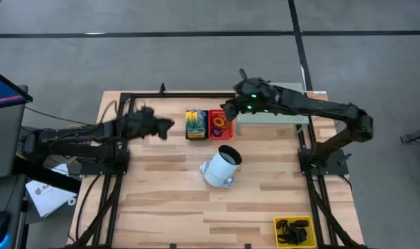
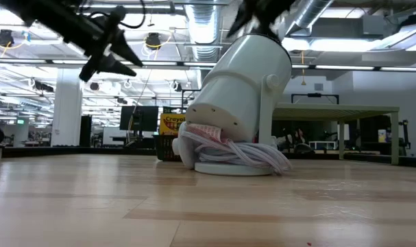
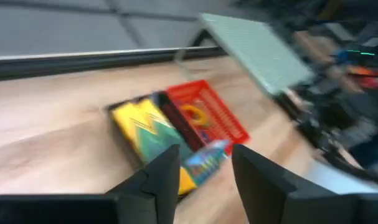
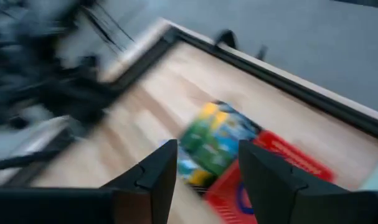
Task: Pick & Place Office Desk Supplies
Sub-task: Put the black bin on the shelf
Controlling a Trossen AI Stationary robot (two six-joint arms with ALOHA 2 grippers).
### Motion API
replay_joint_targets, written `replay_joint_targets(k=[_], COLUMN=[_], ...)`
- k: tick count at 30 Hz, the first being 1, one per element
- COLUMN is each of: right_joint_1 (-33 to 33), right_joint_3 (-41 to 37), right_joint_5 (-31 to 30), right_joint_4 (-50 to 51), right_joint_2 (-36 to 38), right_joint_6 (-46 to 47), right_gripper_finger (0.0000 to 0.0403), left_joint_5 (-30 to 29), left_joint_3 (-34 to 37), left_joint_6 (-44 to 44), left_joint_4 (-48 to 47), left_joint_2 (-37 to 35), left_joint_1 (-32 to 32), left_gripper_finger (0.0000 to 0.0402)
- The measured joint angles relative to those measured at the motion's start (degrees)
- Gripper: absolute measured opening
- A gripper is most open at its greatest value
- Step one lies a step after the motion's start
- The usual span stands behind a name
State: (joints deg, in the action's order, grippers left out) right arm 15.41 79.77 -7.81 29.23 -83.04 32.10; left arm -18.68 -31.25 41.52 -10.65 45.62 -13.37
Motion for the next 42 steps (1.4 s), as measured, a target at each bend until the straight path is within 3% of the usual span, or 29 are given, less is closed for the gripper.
replay_joint_targets(k=[5,10,14,22,28,42], right_joint_1=[-4.7,-8.9,-11.7,-18.2,-20.3,-21.8], right_joint_3=[0.0,0.0,0.0,0.0,0.0,0.0], right_joint_5=[-3.9,-10.8,-13.4,-18.0,-19.6,-22.5], right_joint_4=[-2.6,-1.7,1.1,2.0,1.5,1.8], right_joint_2=[6.5,10.4,13.0,17.8,20.8,21.8], right_joint_6=[4.1,6.5,8.3,7.9,7.3,6.9], right_gripper_finger=[0.0173,0.0173,0.0174,0.0175,0.0175,0.0175], left_joint_5=[12.1,22.6,23.5,23.6,23.1,24.8], left_joint_3=[-13.9,-16.8,-16.7,-16.8,-16.8,-16.7], left_joint_6=[1.4,0.4,4.9,11.3,11.6,10.3], left_joint_4=[-23.4,-26.4,-26.0,-11.6,-9.1,-4.9], left_joint_2=[11.8,21.8,28.0,38.6,44.5,43.4], left_joint_1=[-11.9,-16.8,-17.4,-18.2,-19.2,-19.2], left_gripper_finger=[0.0149,0.0150,0.0150,0.0150,0.0150,0.0150])
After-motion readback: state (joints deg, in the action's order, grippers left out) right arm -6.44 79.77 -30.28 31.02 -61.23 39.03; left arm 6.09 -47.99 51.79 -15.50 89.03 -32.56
